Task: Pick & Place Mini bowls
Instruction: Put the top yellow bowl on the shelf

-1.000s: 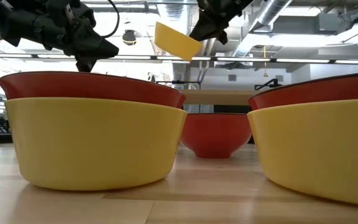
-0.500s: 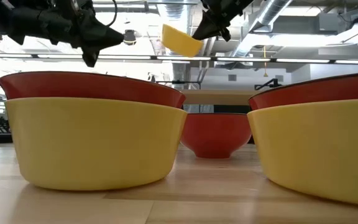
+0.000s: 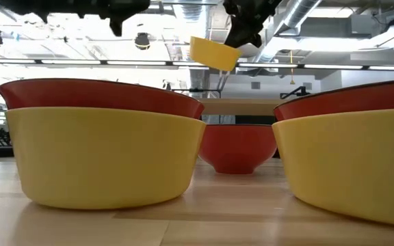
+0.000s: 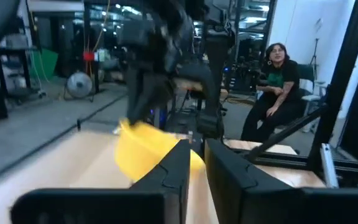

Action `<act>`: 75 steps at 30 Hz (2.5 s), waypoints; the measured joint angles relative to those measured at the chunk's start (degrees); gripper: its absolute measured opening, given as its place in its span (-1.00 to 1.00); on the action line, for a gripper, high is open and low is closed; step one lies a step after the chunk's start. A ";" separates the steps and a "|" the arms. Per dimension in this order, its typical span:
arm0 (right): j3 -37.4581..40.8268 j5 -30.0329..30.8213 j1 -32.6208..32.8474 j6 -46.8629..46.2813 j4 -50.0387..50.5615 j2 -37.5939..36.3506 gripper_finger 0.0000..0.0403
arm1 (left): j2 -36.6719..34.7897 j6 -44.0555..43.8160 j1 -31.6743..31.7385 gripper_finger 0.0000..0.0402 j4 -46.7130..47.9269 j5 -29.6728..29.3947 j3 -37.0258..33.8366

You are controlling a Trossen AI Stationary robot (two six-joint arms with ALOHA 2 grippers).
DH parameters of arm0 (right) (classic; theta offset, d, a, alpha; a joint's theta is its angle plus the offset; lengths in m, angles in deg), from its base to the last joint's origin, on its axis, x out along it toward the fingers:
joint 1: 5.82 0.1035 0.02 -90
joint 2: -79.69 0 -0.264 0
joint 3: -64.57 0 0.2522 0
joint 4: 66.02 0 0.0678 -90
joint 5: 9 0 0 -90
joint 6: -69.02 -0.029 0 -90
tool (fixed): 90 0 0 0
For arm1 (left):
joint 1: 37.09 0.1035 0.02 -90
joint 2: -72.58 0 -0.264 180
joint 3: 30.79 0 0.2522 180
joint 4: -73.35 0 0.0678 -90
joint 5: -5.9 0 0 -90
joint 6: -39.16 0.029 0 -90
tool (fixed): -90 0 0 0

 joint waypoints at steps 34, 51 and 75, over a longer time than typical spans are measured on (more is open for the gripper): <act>0.00 -8.42 1.69 -6.96 12.31 0.00 -1.00 | 21.32 6.85 4.44 -0.51 29.74 12.62 29.08; 0.00 2.07 1.63 -14.97 4.26 0.00 -1.00 | 23.07 -16.53 4.11 -0.51 24.35 8.86 29.02; 0.02 4.85 3.52 -16.62 6.29 0.00 -1.00 | 30.61 -33.55 4.06 -0.51 23.14 8.75 29.02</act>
